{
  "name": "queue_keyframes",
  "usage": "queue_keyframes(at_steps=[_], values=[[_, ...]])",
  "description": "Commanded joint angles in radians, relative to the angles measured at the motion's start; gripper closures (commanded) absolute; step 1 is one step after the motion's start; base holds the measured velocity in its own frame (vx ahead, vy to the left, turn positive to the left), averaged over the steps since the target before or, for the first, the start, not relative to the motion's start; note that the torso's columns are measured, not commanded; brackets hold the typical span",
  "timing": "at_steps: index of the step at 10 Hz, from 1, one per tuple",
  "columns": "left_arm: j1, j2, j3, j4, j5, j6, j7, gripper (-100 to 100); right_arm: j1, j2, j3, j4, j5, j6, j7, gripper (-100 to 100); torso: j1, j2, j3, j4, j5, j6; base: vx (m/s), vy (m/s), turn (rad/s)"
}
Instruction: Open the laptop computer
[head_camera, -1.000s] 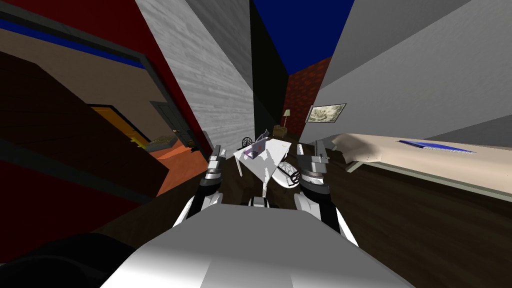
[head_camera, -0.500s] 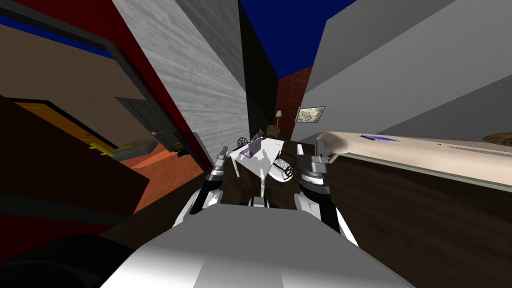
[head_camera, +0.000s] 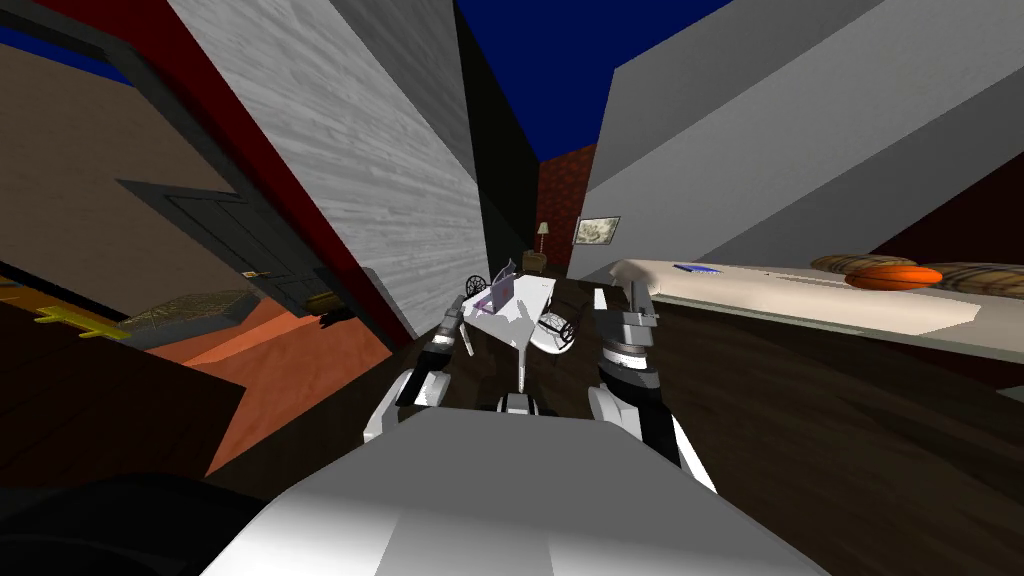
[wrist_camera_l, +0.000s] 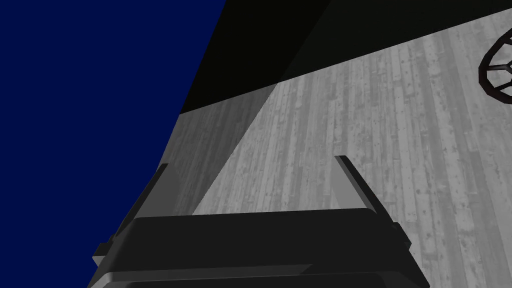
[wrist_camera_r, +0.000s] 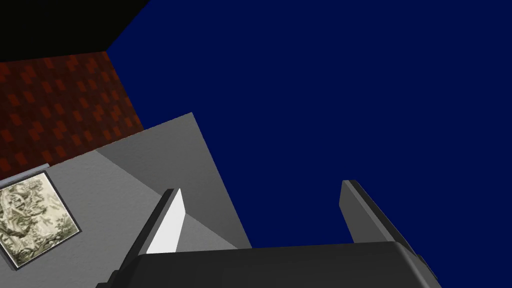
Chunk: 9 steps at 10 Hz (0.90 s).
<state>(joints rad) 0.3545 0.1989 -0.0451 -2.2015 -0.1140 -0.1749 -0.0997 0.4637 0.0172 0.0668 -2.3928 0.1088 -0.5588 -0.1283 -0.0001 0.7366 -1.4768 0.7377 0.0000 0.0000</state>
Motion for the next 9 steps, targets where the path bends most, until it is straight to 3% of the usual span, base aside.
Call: queue_keyframes(at_steps=[1, 5, 9], values=[[-0.035, 0.015, -0.003, 0.040, -0.007, 0.065, 0.001, -100, 0.000, 0.000, 0.000, 0.000, 0.000, 0.000, 0.000, 0, 0.000, 0.000, 0.000, 0.000, 0.000, 0.000, -0.073, 0.053, -0.210], [-0.092, 0.043, -0.012, 0.097, -0.022, 0.156, 0.014, -100, 0.000, 0.000, 0.000, 0.000, 0.000, 0.000, 0.000, 0, 0.000, -0.001, 0.000, 0.000, 0.000, 0.000, -0.034, 0.058, -0.203], [-0.143, 0.075, -0.033, 0.142, -0.042, 0.238, 0.039, -100, 0.000, 0.000, 0.000, 0.000, 0.000, 0.000, 0.000, 0, 0.000, 0.000, 0.000, 0.000, 0.000, 0.000, 0.031, 0.068, -0.164]])
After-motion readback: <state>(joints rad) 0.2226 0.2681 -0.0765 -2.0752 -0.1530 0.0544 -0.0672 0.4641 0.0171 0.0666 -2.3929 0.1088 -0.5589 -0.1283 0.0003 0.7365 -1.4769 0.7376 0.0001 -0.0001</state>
